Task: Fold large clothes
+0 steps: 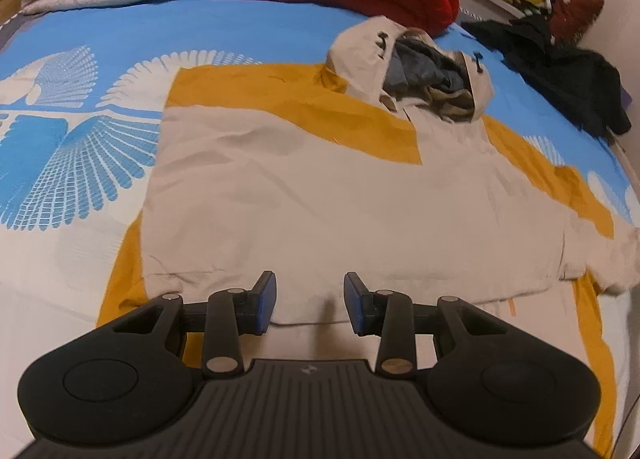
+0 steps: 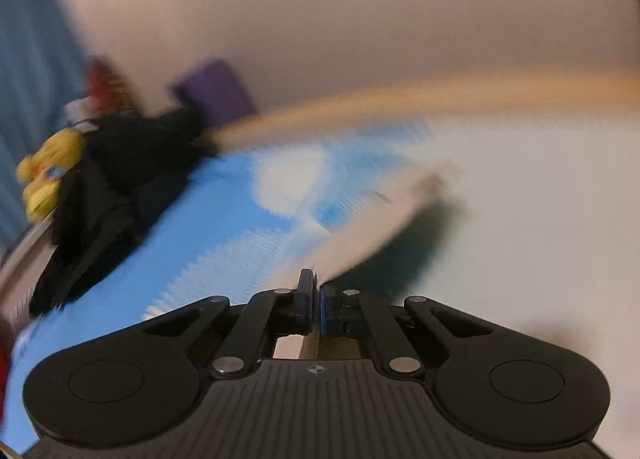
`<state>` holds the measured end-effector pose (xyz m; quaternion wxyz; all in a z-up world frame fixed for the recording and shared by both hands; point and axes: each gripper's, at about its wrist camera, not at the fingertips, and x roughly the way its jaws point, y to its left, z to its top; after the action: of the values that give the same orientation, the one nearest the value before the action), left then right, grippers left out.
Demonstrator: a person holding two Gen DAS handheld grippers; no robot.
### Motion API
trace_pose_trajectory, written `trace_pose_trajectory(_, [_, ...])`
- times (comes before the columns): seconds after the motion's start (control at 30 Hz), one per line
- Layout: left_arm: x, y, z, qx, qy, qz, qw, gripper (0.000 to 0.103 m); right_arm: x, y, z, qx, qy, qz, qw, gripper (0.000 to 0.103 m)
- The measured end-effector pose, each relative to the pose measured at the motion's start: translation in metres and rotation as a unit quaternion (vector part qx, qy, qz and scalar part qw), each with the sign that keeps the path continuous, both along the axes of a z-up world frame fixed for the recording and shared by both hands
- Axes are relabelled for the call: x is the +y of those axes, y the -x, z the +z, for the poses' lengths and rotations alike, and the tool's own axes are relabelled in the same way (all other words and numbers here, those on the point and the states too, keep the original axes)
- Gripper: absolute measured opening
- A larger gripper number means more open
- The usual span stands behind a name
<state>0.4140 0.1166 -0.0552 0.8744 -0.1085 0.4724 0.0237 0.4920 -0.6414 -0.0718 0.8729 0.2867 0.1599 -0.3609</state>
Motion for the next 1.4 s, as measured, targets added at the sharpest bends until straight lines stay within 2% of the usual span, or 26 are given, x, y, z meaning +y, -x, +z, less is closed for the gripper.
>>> trace_pose_trajectory(0.07, [0.006, 0.001, 0.005, -0.003, 0.007, 0.008, 0.9999, 0.041, 0.046, -0.012, 0.033, -0.003, 0.066, 0.048, 0.997, 0.002])
trace_pose_trajectory(0.13, [0.013, 0.003, 0.012, -0.010, 0.016, 0.014, 0.9997, 0.041, 0.107, -0.016, 0.064, -0.018, 0.124, 0.119, 0.985, 0.002])
trace_pose_trajectory(0.2, [0.021, 0.005, 0.019, -0.018, 0.022, 0.023, 0.9993, 0.041, 0.183, -0.011, 0.086, -0.031, 0.180, 0.206, 0.961, 0.002])
trace_pose_trajectory(0.23, [0.026, 0.006, 0.023, -0.023, 0.025, 0.029, 0.9990, 0.041, 0.222, -0.005, 0.094, -0.041, 0.187, 0.254, 0.948, 0.002])
trace_pose_trajectory(0.3, [0.035, 0.007, 0.030, -0.029, 0.034, 0.043, 0.9981, 0.041, 0.290, 0.013, 0.105, -0.069, 0.168, 0.342, 0.922, 0.002])
trace_pose_trajectory(0.37, [0.044, 0.009, 0.033, -0.033, 0.043, 0.057, 0.9969, 0.041, 0.351, 0.030, 0.109, -0.074, 0.123, 0.445, 0.884, 0.004])
trace_pose_trajectory(0.4, [0.048, 0.010, 0.034, -0.033, 0.048, 0.064, 0.9962, 0.041, 0.380, 0.039, 0.105, -0.070, 0.082, 0.498, 0.861, 0.005])
trace_pose_trajectory(0.43, [0.051, 0.012, 0.035, -0.033, 0.052, 0.067, 0.9958, 0.041, 0.406, 0.049, 0.099, -0.055, 0.045, 0.541, 0.838, 0.010])
trace_pose_trajectory(0.47, [0.053, 0.014, 0.036, -0.033, 0.055, 0.070, 0.9955, 0.041, 0.425, 0.057, 0.092, -0.038, 0.019, 0.570, 0.820, 0.014])
trace_pose_trajectory(0.5, [0.055, 0.016, 0.036, -0.033, 0.059, 0.072, 0.9950, 0.041, 0.445, 0.068, 0.084, -0.013, -0.008, 0.592, 0.806, 0.015])
trace_pose_trajectory(0.53, [0.056, 0.018, 0.037, -0.034, 0.062, 0.073, 0.9948, 0.041, 0.457, 0.078, 0.080, 0.008, -0.022, 0.598, 0.801, 0.015])
trace_pose_trajectory(0.57, [0.057, 0.020, 0.037, -0.034, 0.065, 0.072, 0.9947, 0.041, 0.465, 0.088, 0.080, 0.023, -0.032, 0.600, 0.799, 0.015])
trace_pose_trajectory(0.63, [0.057, 0.022, 0.037, -0.035, 0.065, 0.072, 0.9947, 0.041, 0.467, 0.106, 0.088, 0.032, -0.046, 0.587, 0.808, 0.018])
trace_pose_trajectory(0.73, [0.057, 0.022, 0.032, -0.035, 0.067, 0.078, 0.9941, 0.040, 0.449, 0.136, 0.104, 0.017, -0.072, 0.535, 0.842, 0.031])
trace_pose_trajectory(0.83, [0.063, 0.021, 0.023, -0.031, 0.080, 0.100, 0.9913, 0.033, 0.436, 0.151, 0.104, 0.017, -0.077, 0.479, 0.874, 0.035])
trace_pose_trajectory(0.87, [0.066, 0.020, 0.019, -0.029, 0.086, 0.108, 0.9900, 0.023, 0.430, 0.152, 0.099, 0.014, -0.090, 0.469, 0.879, 0.035])
trace_pose_trajectory(0.97, [0.073, 0.017, 0.010, -0.026, 0.100, 0.121, 0.9872, 0.020, 0.419, 0.147, 0.074, 0.025, -0.108, 0.442, 0.890, 0.035])
trace_pose_trajectory(1.07, [0.075, 0.011, 0.001, -0.022, 0.121, 0.129, 0.9841, 0.020, 0.414, 0.133, 0.057, 0.047, -0.126, 0.429, 0.893, 0.035])
trace_pose_trajectory(1.2, [0.078, 0.004, -0.013, -0.012, 0.148, 0.146, 0.9781, 0.021, 0.422, 0.112, 0.045, 0.062, -0.107, 0.452, 0.883, 0.035])
trace_pose_trajectory(1.3, [0.081, -0.001, -0.023, 0.000, 0.160, 0.160, 0.9741, 0.021, 0.421, 0.103, 0.040, 0.068, -0.107, 0.440, 0.889, 0.035])
trace_pose_trajectory(1.4, [0.082, -0.006, -0.033, 0.012, 0.174, 0.166, 0.9706, 0.021, 0.418, 0.095, 0.040, 0.068, -0.120, 0.439, 0.888, 0.035])
